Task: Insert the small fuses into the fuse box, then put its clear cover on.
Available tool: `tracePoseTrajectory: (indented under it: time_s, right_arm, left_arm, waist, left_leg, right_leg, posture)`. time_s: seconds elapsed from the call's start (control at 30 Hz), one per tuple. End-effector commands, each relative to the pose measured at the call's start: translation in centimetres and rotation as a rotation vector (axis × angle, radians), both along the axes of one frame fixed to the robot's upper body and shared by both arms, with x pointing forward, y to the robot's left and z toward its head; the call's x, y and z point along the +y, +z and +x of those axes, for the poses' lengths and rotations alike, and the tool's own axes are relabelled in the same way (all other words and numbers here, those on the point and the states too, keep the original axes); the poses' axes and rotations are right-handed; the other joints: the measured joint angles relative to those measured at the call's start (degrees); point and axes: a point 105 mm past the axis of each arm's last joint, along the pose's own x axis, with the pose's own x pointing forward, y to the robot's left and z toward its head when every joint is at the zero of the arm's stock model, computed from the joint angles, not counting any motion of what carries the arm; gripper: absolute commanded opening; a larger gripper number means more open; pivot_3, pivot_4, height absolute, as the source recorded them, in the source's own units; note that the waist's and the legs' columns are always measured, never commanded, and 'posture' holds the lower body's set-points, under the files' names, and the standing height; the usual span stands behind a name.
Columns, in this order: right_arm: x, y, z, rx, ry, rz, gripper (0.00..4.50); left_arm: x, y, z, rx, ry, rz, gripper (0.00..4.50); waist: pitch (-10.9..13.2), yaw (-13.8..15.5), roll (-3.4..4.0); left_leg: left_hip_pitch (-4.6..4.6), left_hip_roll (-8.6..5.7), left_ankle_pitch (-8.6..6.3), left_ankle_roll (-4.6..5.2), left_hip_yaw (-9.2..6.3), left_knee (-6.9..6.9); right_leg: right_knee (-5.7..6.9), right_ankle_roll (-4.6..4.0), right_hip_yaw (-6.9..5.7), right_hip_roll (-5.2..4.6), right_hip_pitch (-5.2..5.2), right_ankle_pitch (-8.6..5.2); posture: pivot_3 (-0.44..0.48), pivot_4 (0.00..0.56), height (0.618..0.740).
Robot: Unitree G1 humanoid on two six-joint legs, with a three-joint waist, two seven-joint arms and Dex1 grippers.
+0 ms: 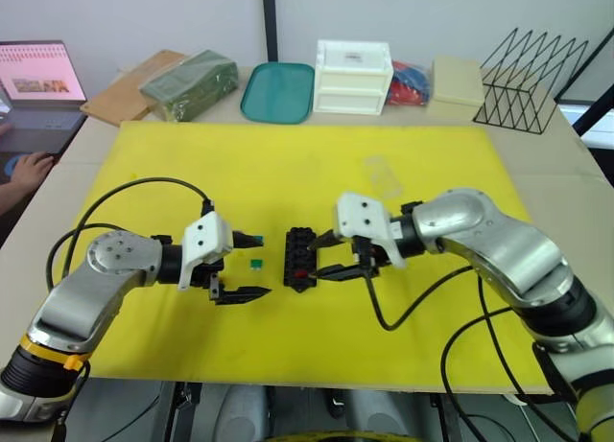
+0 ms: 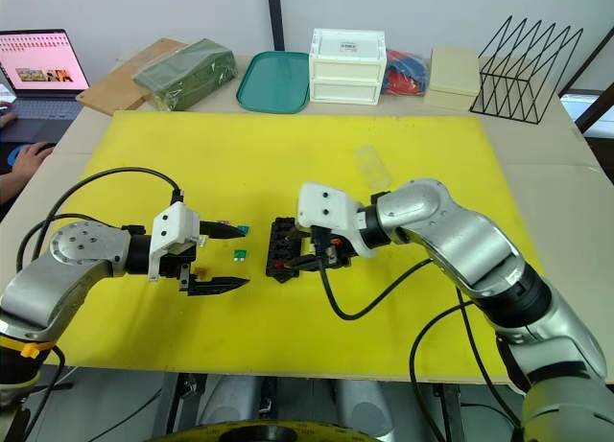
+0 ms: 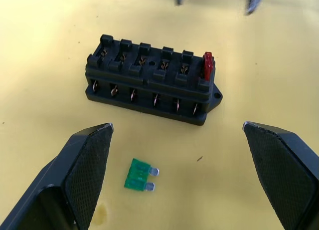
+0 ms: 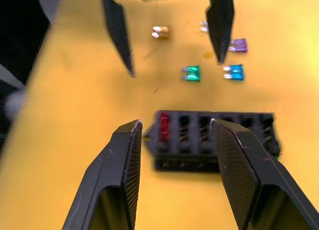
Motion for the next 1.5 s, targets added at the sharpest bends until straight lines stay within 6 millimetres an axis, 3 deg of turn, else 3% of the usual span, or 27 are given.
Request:
tracePoseTrajectory:
  time_s: [0.03, 0.13, 0.3, 0.83, 0.93, 1.23, 1.5]
  right_arm:
    - [-0.2, -0.1, 0.0, 0.03, -0.02, 0.073, 2.35]
    - [0.2, -0.7, 0.0, 0.047, -0.017, 0.105, 2.16]
    - [1.1, -1.6, 0.2, 0.07, -0.026, 0.121, 0.69]
    - [2.0, -1.9, 0.7, 0.115, -0.056, 0.149, 0.69]
    - [2.0, -1.9, 0.7, 0.122, -0.055, 0.152, 0.06]
    - [1.9, -2.1, 0.6, 0.133, -0.042, 0.155, 0.03]
    - [1.8, -4.3, 0.8, 0.128, -0.052, 0.082, 0.03]
  left_arm:
    - [0.5, -0.1, 0.2, -0.014, 0.004, 0.008, 4.5]
    - [0.6, -0.3, 0.5, -0.014, 0.005, 0.009, 4.5]
    - [0.5, -0.4, 0.7, -0.017, 0.0, 0.009, 4.5]
    - [0.5, -0.5, 0.8, -0.025, 0.004, 0.009, 4.5]
    - [0.4, -0.5, 0.8, -0.026, 0.004, 0.006, 4.5]
    - [0.5, -0.6, 0.8, -0.032, 0.009, 0.006, 4.5]
    - [0.6, -0.6, 0.7, -0.034, 0.012, 0.007, 4.5]
  waist:
    - [0.0, 0.0, 0.0]
    - [0.0, 0.0, 0.0]
    - [0.0, 0.21, 0.0]
    - [0.0, 0.21, 0.0]
    - [0.0, 0.23, 0.0]
    - [0.0, 0.21, 0.0]
    - [-0.01, 0.18, 0.0]
  left_leg:
    - [0.01, 0.0, 0.0, 0.0, 0.0, 0.0]
    - [0.0, 0.0, 0.0, 0.0, 0.0, 0.0]
    - [-0.01, 0.0, 0.0, 0.0, 0.0, 0.0]
    - [-0.01, 0.0, 0.0, 0.0, 0.0, 0.0]
    - [-0.01, 0.0, 0.0, 0.0, 0.0, 0.0]
    - [-0.01, 0.0, 0.0, 0.0, 0.0, 0.01]
    - [0.0, -0.01, 0.0, 0.0, 0.0, 0.01]
  right_leg:
    - [0.0, -0.01, 0.0, 0.03, 0.01, 0.0]
    - [0.01, -0.01, 0.0, 0.04, 0.0, 0.0]
    - [-0.01, -0.01, -0.01, 0.03, 0.01, 0.0]
    - [0.0, -0.01, -0.01, 0.02, 0.01, 0.0]
    - [0.0, -0.01, -0.01, 0.01, 0.01, 0.0]
    - [0.0, -0.01, -0.01, 0.01, 0.02, 0.0]
    - [0.0, -0.01, -0.01, 0.01, 0.02, 0.0]
  posture:
    - [0.0, 0.15, 0.74]
    - [0.0, 0.15, 0.74]
    - [0.0, 0.15, 0.74]
    - [0.0, 0.15, 0.74]
    - [0.0, 0.15, 0.74]
    - [0.0, 0.15, 0.74]
    - [0.0, 0.15, 0.74]
